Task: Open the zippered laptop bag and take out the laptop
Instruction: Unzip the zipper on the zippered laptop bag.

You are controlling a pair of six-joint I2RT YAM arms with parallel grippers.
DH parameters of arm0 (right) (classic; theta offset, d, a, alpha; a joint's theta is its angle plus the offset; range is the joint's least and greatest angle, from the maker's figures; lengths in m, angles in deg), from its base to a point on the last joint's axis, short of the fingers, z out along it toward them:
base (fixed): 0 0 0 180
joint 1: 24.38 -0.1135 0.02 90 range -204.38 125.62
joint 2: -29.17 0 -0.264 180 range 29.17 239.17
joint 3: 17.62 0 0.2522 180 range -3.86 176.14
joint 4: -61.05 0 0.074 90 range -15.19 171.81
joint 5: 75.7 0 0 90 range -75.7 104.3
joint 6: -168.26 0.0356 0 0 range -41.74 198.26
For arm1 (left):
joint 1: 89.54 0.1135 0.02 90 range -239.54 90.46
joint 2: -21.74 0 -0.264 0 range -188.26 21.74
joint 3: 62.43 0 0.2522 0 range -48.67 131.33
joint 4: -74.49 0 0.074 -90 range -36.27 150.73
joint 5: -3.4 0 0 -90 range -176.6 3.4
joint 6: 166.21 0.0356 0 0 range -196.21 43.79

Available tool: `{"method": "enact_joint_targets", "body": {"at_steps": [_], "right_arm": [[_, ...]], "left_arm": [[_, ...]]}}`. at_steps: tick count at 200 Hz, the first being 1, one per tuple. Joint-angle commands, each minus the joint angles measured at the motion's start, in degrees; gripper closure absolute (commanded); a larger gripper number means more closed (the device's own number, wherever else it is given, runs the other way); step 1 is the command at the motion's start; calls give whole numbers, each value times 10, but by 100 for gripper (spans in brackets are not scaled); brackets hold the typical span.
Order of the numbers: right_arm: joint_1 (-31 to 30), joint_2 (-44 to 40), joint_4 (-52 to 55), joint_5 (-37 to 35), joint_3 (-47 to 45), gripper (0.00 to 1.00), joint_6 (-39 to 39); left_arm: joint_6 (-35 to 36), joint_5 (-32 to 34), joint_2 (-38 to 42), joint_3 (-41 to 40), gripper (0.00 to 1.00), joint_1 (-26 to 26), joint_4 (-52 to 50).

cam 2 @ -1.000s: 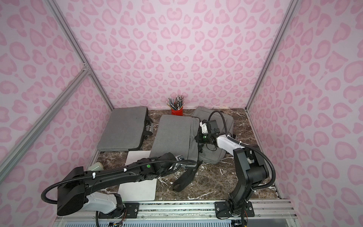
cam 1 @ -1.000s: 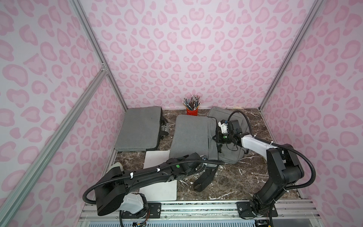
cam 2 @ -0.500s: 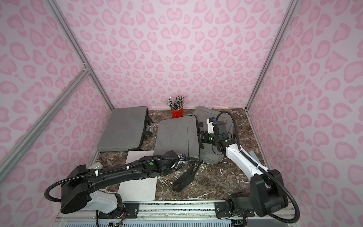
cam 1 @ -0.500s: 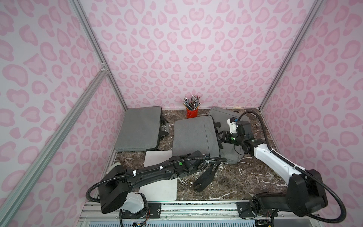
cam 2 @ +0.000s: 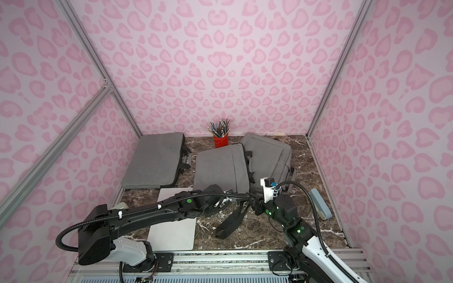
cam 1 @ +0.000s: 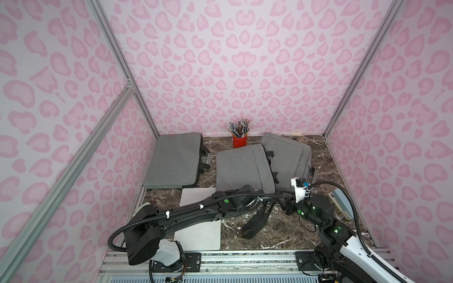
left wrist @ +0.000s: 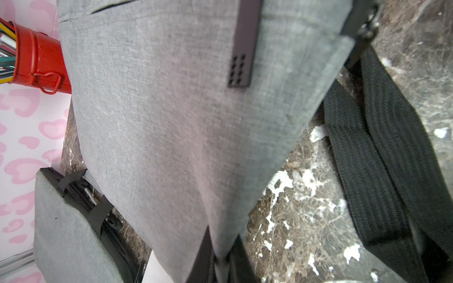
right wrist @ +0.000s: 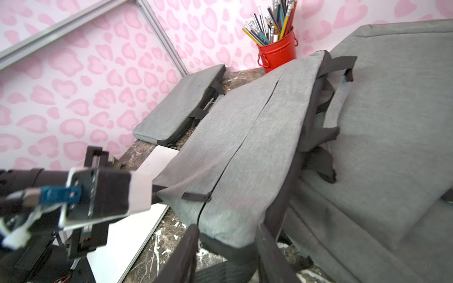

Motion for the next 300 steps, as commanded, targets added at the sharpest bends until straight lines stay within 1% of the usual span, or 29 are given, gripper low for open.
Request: {"method": "enact_joint_targets", "body": {"at_steps": [1,22,44,60,75,85,96,127,154,202,249,300], "right_arm": [[-47,-52,-64,-78,-44,61,13],[-83,-78,-72,-98,-75,62,9],[-106,-66,-71,-110,-75,63,-1],[-124,-34,-68,-130,-69,63,-9],[-149,-3,-72,-165,-62,62,-16],[-168,16,-72,-199,-54,57,-20],[-185,37,-79,-225,-48,56,-27],[-206,94,-98,-253,-32,55,-31],[-218,141,-100,-293,-12,56,-27],[-224,224,-89,-345,30,64,0],[-224,262,-83,-353,40,70,29],[-224,288,-80,-360,44,87,60]], "left_arm": [[17,-11,-5,17,98,2,11],[19,-22,-8,28,98,6,6],[17,-31,-13,38,98,10,0],[17,-37,-15,45,98,12,-5],[15,-44,-16,52,98,14,-10],[14,-50,-17,56,98,14,-14],[14,-52,-17,58,98,15,-14],[13,-61,-23,68,98,16,-21],[10,-67,-23,70,98,17,-23],[4,-75,-25,73,98,18,-24],[0,-82,-25,72,98,18,-22],[0,-87,-27,72,98,18,-23]]}}
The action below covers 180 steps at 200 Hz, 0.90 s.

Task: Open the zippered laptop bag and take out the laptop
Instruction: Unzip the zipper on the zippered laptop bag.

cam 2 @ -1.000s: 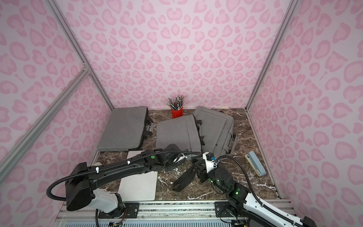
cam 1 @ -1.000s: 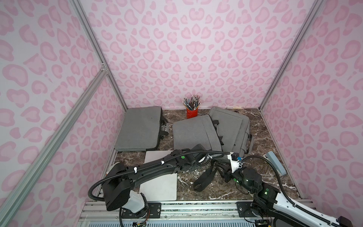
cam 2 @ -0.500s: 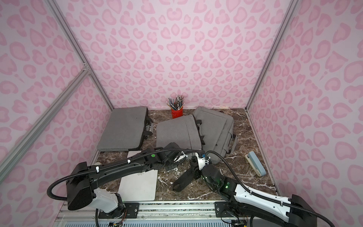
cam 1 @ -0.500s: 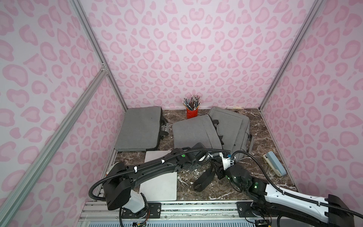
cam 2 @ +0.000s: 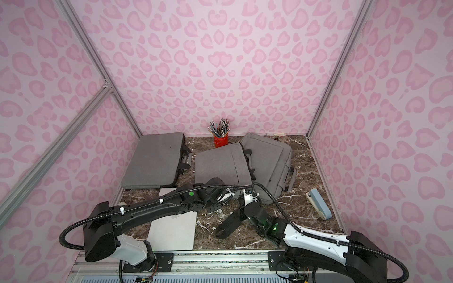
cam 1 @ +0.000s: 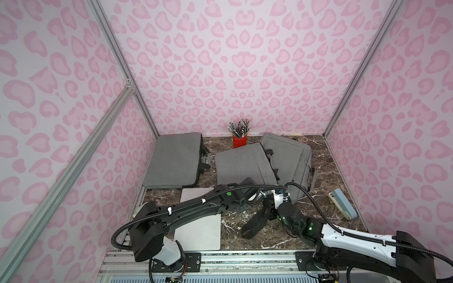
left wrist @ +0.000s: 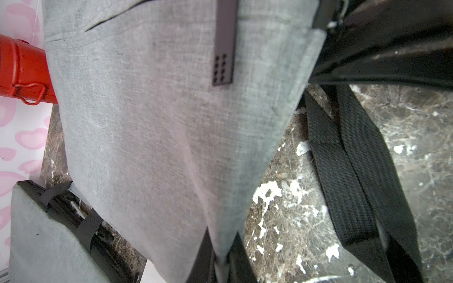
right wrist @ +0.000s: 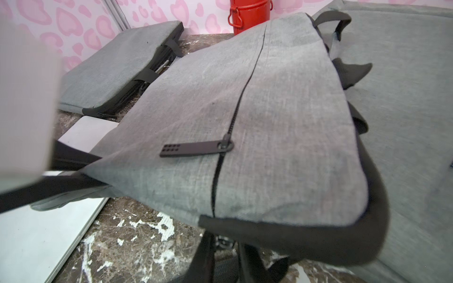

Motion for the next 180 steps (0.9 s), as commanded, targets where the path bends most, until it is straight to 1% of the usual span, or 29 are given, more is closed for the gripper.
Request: {"method": "enact_joint_targets", "body": {"at_steps": [1,20,38,92,145,156,180], "right_arm": [[0,7,-2,-17,3,88,20],[0,4,1,-19,3,92,25],[0,-1,4,-19,3,100,25],[6,-44,81,-40,3,100,63],[50,-77,112,-12,-4,100,63],[59,-79,131,-16,0,100,65],[93,-93,153,-7,7,100,65]], "left_arm": [[4,-25,0,7,98,-1,23],[4,-25,2,5,98,0,24],[6,-22,1,4,98,1,25],[12,2,-7,2,98,11,19],[11,5,3,0,98,17,11],[12,10,8,-2,98,19,12],[13,6,13,-10,98,26,11]]}}
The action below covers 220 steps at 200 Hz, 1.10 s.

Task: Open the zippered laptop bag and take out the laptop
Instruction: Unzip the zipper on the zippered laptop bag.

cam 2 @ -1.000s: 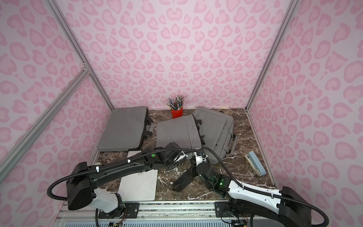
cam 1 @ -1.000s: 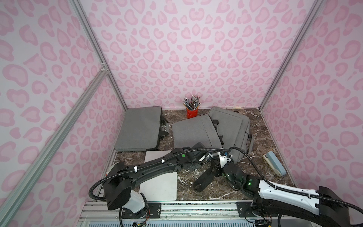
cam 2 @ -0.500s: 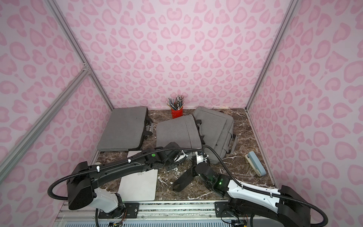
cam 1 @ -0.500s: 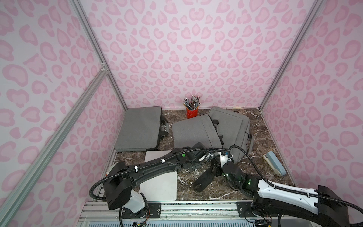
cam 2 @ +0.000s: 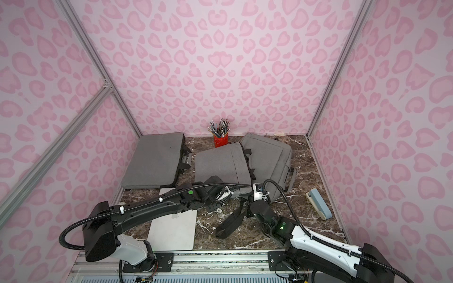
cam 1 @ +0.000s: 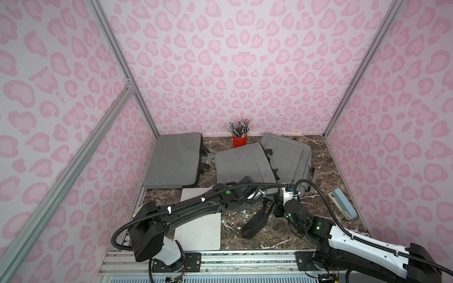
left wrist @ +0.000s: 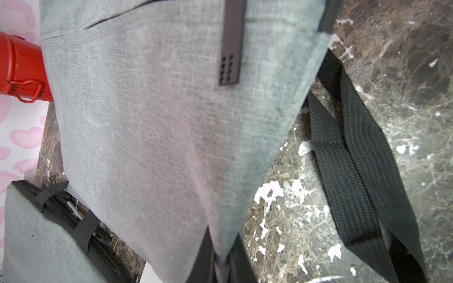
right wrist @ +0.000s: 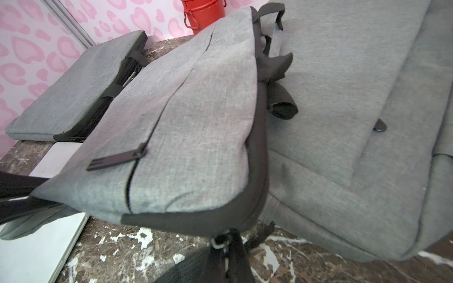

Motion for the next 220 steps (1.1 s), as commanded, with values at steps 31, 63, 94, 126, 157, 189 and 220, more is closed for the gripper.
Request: {"method": "enact_joint_targets", "body": {"at_steps": [31,63,94,126,157,189,220], "right_arm": [[91,-8,41,49,14,100,-18],[142,10,60,97,46,100,-57],[196,14,69,161,66,100,-90],[230,24,92,187,82,100,-113],[251,51,96,226,91,100,-141],[251,55,96,255,101,92,-162],[251,58,135,263,141,69,-185]], "left_arm": [[10,17,3,-12,98,9,7],[9,23,3,-25,98,11,11],[6,12,-2,-34,98,11,13],[6,6,-12,-38,98,11,17],[5,-8,-14,-39,98,11,23],[1,-24,-15,-34,98,11,24],[0,-38,-20,-29,98,11,24]]}}
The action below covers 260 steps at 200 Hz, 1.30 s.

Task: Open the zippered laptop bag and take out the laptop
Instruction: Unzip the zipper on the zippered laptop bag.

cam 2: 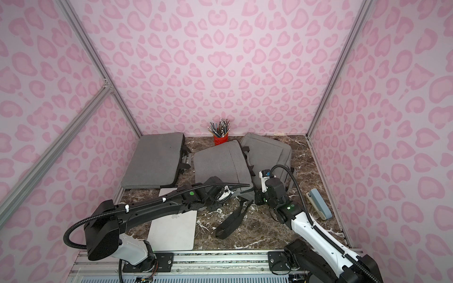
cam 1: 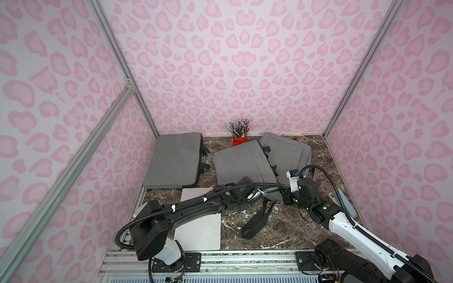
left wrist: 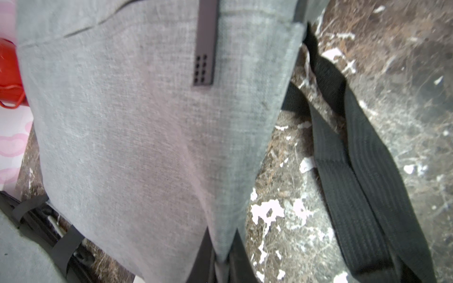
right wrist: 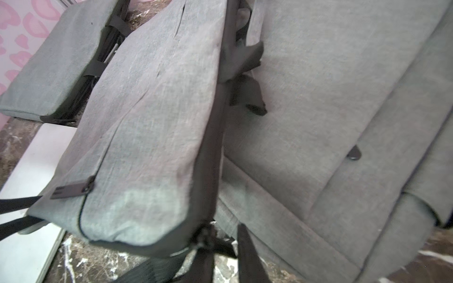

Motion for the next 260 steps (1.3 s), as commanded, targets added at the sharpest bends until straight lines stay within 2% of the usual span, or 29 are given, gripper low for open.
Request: {"method": "enact_joint_targets", "body": {"at_steps": [1,29,56,91,130,163,178,198,213,237,247,260], "right_arm": [[1,0,18,-16,24,69,-23],[20,-11,37,-11,50,64,-24],[37,11,8,60,65,53,-26],[37,85,-38,155,77,41,-16],[38,174,-13,169,120,36,-34],[55,224,-37,250,124,35,-27],[61,240,-17,246,125,35,-28],[67,247,-23,268,120,42,-28],[71,247,-41,298,111,58,-12],[74,239,-48,299,104,84,2],[78,234,-52,297,99,90,8],[81,232,-48,291,94,93,11]], "left_arm": [[0,-12,-5,6,98,1,-41],[-1,-14,-10,12,98,1,-44],[-3,-18,-11,14,98,1,-44],[-11,-18,-9,16,98,1,-47],[-20,-26,-9,15,97,1,-48],[-23,-28,-12,15,95,1,-48],[-26,-32,-13,15,93,1,-49],[-29,-38,-17,17,90,1,-49],[-31,-40,-23,21,87,1,-52],[-42,-38,-31,30,80,2,-66],[-50,-36,-30,33,74,1,-75],[-69,-25,-23,37,68,2,-91]]}}
